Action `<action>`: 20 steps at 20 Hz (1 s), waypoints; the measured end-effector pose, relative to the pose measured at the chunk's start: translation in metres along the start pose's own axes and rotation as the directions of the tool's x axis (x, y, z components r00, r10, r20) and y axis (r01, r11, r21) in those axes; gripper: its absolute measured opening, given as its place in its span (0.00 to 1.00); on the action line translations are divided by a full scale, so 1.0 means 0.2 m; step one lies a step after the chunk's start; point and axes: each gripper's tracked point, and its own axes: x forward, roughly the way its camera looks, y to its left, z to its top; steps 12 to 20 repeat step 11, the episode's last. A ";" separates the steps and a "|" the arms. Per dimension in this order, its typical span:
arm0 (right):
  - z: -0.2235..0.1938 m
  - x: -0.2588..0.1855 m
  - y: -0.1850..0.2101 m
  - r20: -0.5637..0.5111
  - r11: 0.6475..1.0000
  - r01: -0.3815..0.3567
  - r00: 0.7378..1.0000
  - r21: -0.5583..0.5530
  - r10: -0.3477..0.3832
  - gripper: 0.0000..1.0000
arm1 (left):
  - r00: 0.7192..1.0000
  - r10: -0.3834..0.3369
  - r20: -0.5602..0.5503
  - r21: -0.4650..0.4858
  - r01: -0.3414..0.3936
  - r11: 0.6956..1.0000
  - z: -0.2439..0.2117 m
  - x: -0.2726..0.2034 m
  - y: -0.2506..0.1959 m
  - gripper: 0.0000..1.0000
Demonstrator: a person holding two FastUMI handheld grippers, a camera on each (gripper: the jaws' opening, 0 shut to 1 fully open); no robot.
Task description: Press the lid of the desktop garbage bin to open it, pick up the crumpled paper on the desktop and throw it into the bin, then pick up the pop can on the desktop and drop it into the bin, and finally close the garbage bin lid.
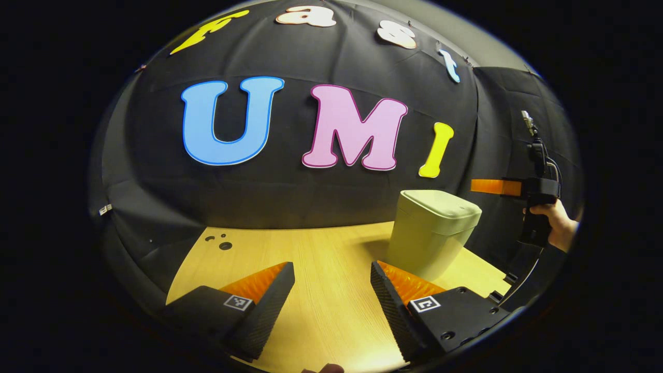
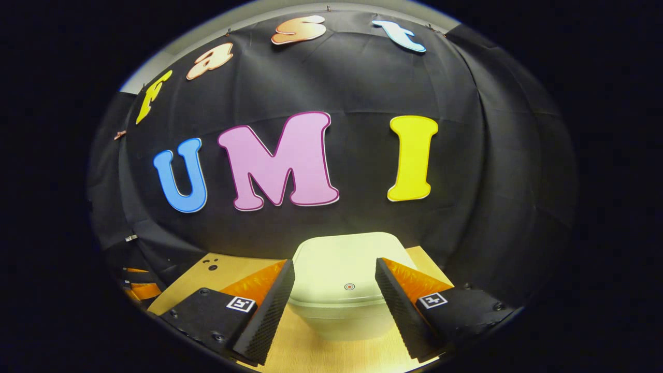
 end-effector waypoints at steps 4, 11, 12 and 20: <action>0.05 -0.13 0.02 0.017 0.998 -0.059 0.998 -0.010 0.059 0.98 | 0.999 0.032 0.009 0.001 -0.032 0.999 0.03 -0.01 -0.06 0.95; 0.07 -0.28 0.00 0.035 0.991 -0.133 0.990 -0.011 0.134 0.98 | 0.997 0.076 0.024 0.018 -0.076 0.997 0.07 -0.04 -0.17 0.95; 0.07 -0.28 0.00 0.035 0.991 -0.133 0.990 -0.011 0.134 0.98 | 0.997 0.076 0.024 0.018 -0.076 0.997 0.07 -0.04 -0.17 0.95; 0.07 -0.28 0.00 0.035 0.991 -0.133 0.990 -0.011 0.134 0.98 | 0.997 0.076 0.024 0.018 -0.076 0.997 0.07 -0.04 -0.17 0.95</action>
